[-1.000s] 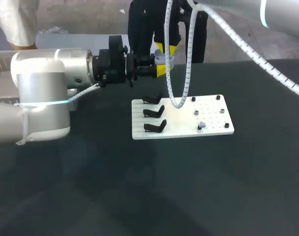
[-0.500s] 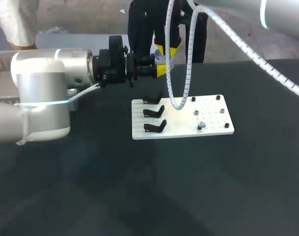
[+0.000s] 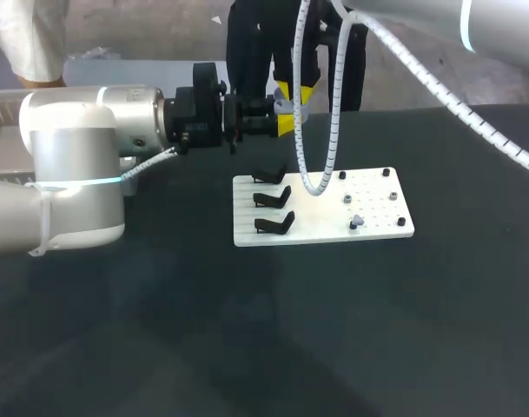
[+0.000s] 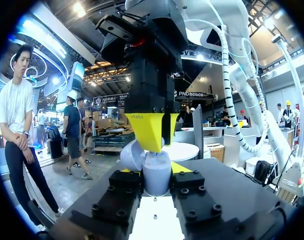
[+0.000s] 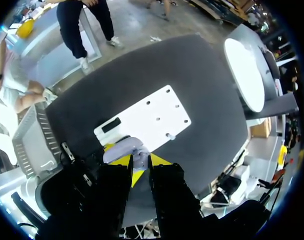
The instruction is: Pick up each earbud case from the left stands, insert the matching earbuds, close the lid, and place the case in the box.
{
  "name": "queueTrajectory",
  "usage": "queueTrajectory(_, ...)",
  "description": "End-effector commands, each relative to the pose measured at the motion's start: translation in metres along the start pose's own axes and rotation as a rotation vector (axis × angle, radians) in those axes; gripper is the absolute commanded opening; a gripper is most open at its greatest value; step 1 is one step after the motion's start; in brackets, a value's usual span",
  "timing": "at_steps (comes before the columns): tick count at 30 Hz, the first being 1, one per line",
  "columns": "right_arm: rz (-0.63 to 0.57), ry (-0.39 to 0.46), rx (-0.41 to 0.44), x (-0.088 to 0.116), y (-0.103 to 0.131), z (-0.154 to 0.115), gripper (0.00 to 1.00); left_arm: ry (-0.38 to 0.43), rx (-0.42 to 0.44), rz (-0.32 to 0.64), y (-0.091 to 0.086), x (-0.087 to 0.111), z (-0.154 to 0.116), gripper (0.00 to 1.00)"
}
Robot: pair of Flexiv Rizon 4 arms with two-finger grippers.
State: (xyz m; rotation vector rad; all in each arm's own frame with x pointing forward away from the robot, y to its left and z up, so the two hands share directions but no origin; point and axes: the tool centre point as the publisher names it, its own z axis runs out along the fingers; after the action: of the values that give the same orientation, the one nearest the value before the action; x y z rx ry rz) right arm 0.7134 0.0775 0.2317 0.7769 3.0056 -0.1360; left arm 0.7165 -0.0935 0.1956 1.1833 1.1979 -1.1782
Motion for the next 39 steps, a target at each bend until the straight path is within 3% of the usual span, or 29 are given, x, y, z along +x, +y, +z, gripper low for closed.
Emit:
queueTrajectory(1,-0.003,-0.006,-0.006,0.0,-0.001,0.001,0.0,-0.005,-0.007,0.005,-0.002,0.001,0.0,0.0)
queueTrajectory(3,-0.009,-0.006,-0.008,0.0,-0.001,0.001,0.04,-0.005,-0.007,0.005,-0.002,0.001,0.0,0.0)
queueTrajectory(6,-0.014,-0.005,-0.011,0.001,-0.001,0.002,0.2,-0.005,-0.007,0.005,-0.002,0.001,0.0,0.0)
queueTrajectory(9,-0.015,-0.005,-0.015,0.002,-0.003,0.001,0.18,-0.005,-0.007,0.005,-0.002,0.001,0.0,0.0)
queueTrajectory(13,-0.022,-0.008,-0.025,0.004,-0.004,0.0,0.37,-0.005,-0.007,0.005,-0.002,0.001,0.0,0.0)
queueTrajectory(20,-0.043,-0.011,-0.066,0.009,-0.008,-0.002,0.42,-0.005,-0.007,0.005,-0.002,0.001,0.0,0.0)
queueTrajectory(27,-0.206,-0.132,-0.182,0.024,-0.024,-0.016,0.51,-0.005,-0.007,0.005,-0.002,0.001,0.0,0.0)
queueTrajectory(29,-0.24,-0.173,-0.195,0.029,-0.033,-0.02,0.63,-0.005,-0.007,0.005,-0.002,0.001,0.0,0.0)
queueTrajectory(30,-0.262,-0.184,-0.221,0.03,-0.037,-0.021,0.62,-0.005,-0.007,0.005,-0.002,0.001,0.0,0.0)
queueTrajectory(33,-0.29,-0.214,-0.24,0.034,-0.048,-0.019,0.75,-0.005,-0.007,0.005,-0.002,0.001,0.0,0.0)
queueTrajectory(34,-0.286,-0.222,-0.241,0.036,-0.054,-0.018,0.98,-0.005,-0.007,0.005,-0.002,0.001,0.0,0.0)
queueTrajectory(39,-0.297,-0.249,-0.257,0.041,-0.077,-0.011,1.0,-0.005,-0.007,0.005,-0.002,0.001,0.0,0.0)
